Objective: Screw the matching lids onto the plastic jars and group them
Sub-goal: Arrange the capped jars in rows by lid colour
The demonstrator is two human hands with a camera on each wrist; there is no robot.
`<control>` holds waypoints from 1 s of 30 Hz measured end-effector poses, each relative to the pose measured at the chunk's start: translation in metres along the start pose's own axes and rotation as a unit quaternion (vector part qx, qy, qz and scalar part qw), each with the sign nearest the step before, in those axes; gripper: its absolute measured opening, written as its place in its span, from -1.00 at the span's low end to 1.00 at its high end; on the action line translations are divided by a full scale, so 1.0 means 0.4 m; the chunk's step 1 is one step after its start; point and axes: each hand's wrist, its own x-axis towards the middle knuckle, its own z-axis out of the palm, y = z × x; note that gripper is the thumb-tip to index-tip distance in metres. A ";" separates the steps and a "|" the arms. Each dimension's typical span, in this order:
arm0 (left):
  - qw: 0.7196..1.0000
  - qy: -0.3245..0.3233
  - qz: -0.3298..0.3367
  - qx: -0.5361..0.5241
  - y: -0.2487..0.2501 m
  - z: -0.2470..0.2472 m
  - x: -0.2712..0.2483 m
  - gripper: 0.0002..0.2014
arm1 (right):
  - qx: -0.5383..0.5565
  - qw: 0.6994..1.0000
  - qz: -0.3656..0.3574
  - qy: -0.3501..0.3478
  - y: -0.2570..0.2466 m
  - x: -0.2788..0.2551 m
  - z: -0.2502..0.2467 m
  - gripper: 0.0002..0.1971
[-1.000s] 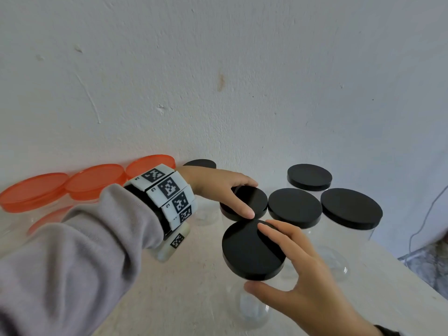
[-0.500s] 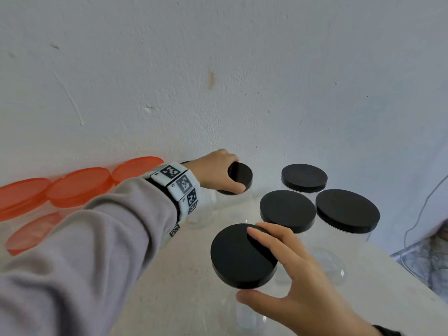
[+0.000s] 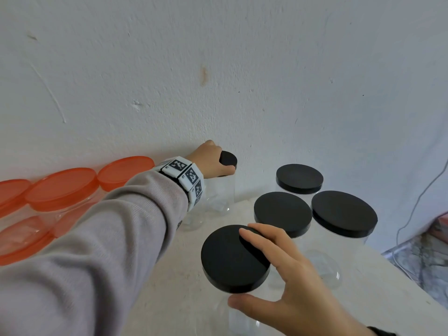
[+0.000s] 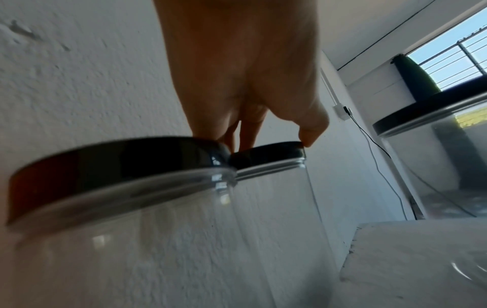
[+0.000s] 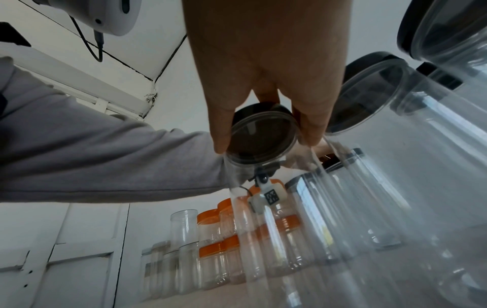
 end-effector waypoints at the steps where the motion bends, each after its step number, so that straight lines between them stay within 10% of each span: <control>1: 1.000 -0.006 0.003 0.004 -0.002 0.000 0.000 -0.60 | 0.001 1.000 -0.001 0.001 -0.001 -0.001 0.000 -0.21; 20: 0.989 0.036 0.067 -0.123 -0.077 -0.096 -0.246 -0.57 | 0.042 0.996 -0.011 0.082 -0.055 0.136 0.089 -0.23; 30: 0.978 -0.092 0.077 -0.171 -0.102 -0.060 -0.383 -0.23 | 0.055 0.993 0.010 0.106 -0.047 0.158 0.117 -0.41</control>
